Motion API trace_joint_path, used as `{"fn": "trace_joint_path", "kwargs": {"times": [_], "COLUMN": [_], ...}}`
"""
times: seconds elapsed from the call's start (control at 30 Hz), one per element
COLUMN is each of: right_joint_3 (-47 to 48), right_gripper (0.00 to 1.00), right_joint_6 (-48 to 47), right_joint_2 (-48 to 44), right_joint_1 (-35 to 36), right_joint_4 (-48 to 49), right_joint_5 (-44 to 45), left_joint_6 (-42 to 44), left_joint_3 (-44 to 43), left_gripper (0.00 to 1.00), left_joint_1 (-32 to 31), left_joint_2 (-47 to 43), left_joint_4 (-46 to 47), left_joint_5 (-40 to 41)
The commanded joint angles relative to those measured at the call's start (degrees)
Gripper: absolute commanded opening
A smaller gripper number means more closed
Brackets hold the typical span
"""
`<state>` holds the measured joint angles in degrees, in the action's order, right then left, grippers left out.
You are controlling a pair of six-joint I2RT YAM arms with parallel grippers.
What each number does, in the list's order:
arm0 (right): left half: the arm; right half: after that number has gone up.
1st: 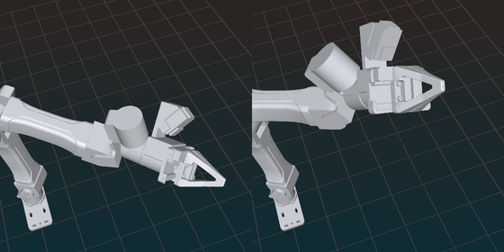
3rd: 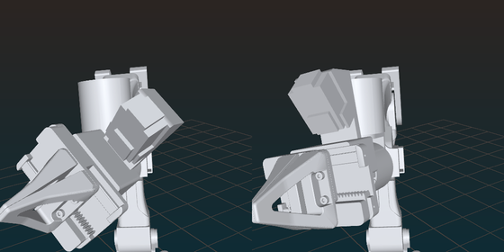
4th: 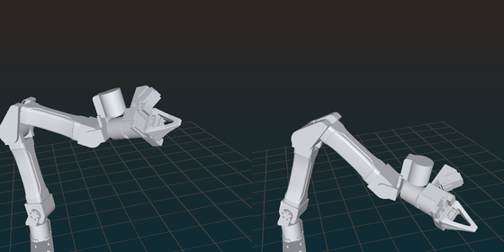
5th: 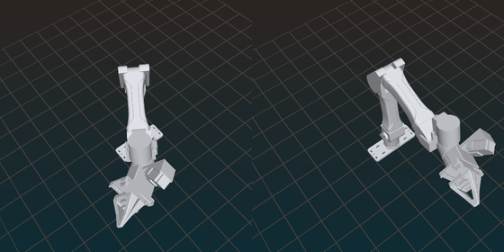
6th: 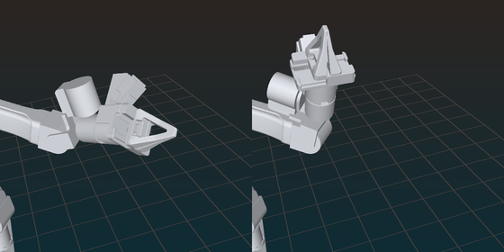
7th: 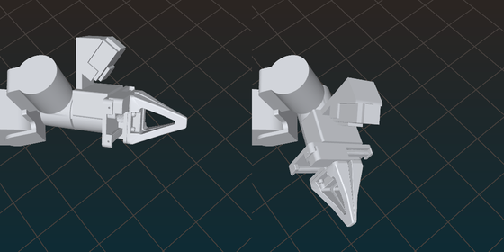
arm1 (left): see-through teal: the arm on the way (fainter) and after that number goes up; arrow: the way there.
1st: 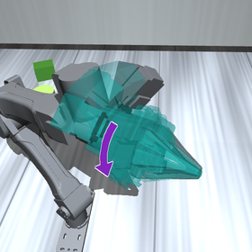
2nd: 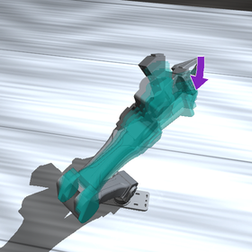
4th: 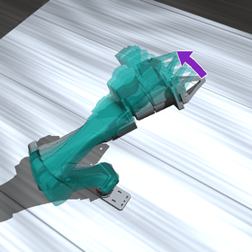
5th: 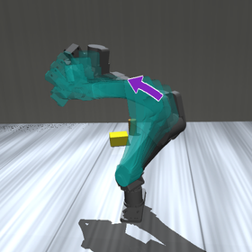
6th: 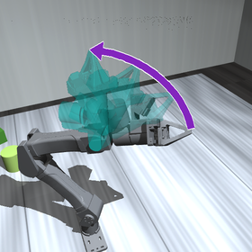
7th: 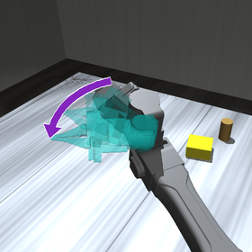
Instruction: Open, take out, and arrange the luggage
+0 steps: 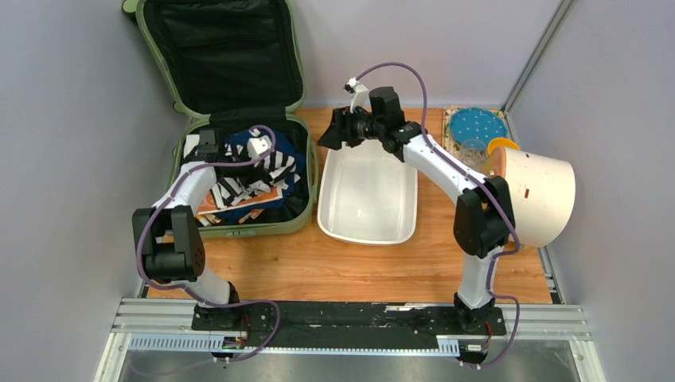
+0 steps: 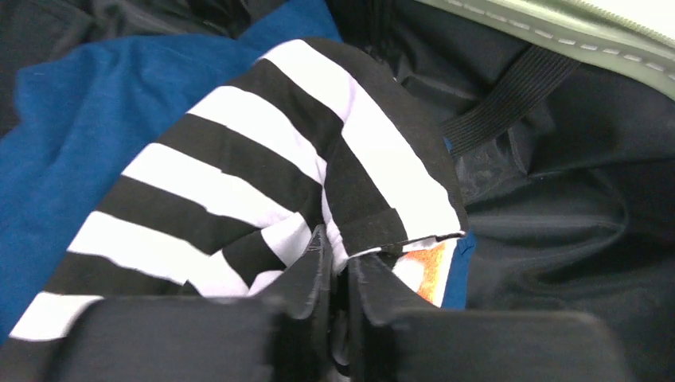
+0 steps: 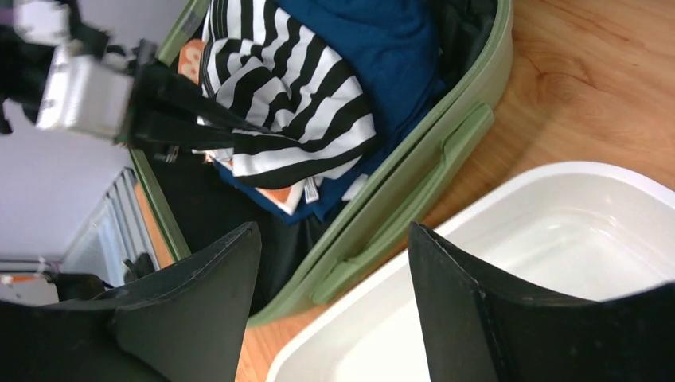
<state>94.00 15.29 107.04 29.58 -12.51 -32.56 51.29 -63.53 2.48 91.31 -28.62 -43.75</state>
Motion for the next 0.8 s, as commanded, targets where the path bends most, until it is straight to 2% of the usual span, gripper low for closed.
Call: {"fn": "trace_joint_path", "kwargs": {"times": [0.0,0.23,0.67,0.77], "right_joint_3": [7.2,12.2,22.2,21.9], "right_gripper": [0.72,0.73,0.75,0.8], "right_joint_6": [10.5,13.2,16.4,15.0], "right_joint_2": [6.0,12.6,24.8,24.8], "right_joint_1": [1.3,4.8,11.2,11.5], "right_joint_4": [5.1,6.4,7.9,9.4], "right_joint_5": [-0.2,3.5,6.5,3.8], "left_joint_6": [-7.7,-17.4,-14.4,-14.0], "left_joint_3": [-0.2,1.2,3.7,4.0], "left_gripper": [0.0,0.0,0.0,0.0], "left_joint_1": [2.9,7.5,8.9,9.4], "left_joint_2": [-4.9,-7.1,-9.7,-9.9], "left_joint_4": [2.6,7.2,5.8,5.7], "left_joint_5": [-8.5,-13.4,-15.0,-14.9]}}
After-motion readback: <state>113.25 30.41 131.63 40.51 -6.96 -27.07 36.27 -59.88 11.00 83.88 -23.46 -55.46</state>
